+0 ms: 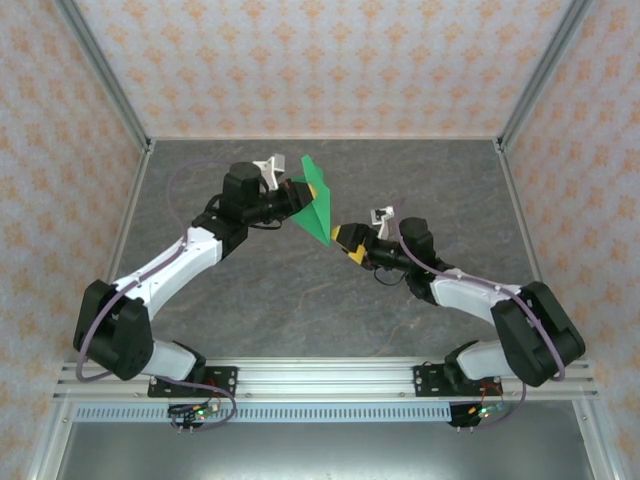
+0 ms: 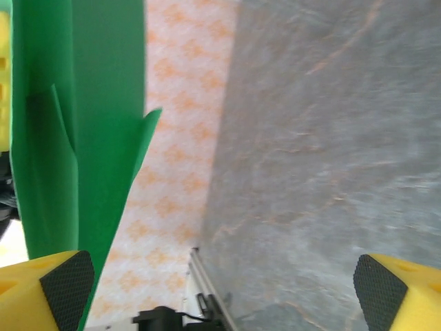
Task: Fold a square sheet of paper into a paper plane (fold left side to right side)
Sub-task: Turn over the paper at the center of the table.
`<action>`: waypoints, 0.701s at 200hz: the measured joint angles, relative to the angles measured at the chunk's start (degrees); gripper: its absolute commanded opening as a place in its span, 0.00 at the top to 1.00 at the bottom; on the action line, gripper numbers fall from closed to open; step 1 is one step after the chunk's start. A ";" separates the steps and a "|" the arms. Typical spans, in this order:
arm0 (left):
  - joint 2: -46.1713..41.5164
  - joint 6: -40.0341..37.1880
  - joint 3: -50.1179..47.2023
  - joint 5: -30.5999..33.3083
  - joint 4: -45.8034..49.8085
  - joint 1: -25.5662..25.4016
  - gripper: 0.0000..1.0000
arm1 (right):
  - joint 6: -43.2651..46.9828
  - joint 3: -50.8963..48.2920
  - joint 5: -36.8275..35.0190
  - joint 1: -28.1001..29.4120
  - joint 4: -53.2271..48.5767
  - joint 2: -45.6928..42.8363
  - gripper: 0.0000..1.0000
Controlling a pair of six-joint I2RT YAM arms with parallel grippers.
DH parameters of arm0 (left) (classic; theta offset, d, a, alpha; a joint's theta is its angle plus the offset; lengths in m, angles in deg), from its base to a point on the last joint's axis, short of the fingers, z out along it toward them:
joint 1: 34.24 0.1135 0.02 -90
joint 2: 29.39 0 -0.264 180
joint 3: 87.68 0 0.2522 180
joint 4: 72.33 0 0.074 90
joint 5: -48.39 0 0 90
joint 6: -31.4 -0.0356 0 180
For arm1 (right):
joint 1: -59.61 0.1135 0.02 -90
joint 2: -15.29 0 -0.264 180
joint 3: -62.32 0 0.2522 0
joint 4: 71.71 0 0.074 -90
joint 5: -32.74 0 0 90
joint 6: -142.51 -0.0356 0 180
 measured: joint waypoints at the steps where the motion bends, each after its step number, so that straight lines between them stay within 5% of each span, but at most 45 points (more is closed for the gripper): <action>1: -0.11 0.00 0.00 0.02 0.00 0.00 0.89 | -0.17 0.09 0.04 0.13 0.33 0.07 0.02; 41: -2.19 1.09 0.00 0.83 0.04 0.00 0.89 | -5.09 1.07 1.03 2.05 9.20 0.48 0.13; 71: -3.34 1.44 0.00 1.42 0.15 0.00 0.90 | -3.98 1.09 0.59 1.97 6.71 -1.33 0.13; 140: -6.08 1.90 -0.37 1.51 0.98 0.00 0.89 | -2.19 0.28 -0.13 -0.94 0.74 -13.51 0.00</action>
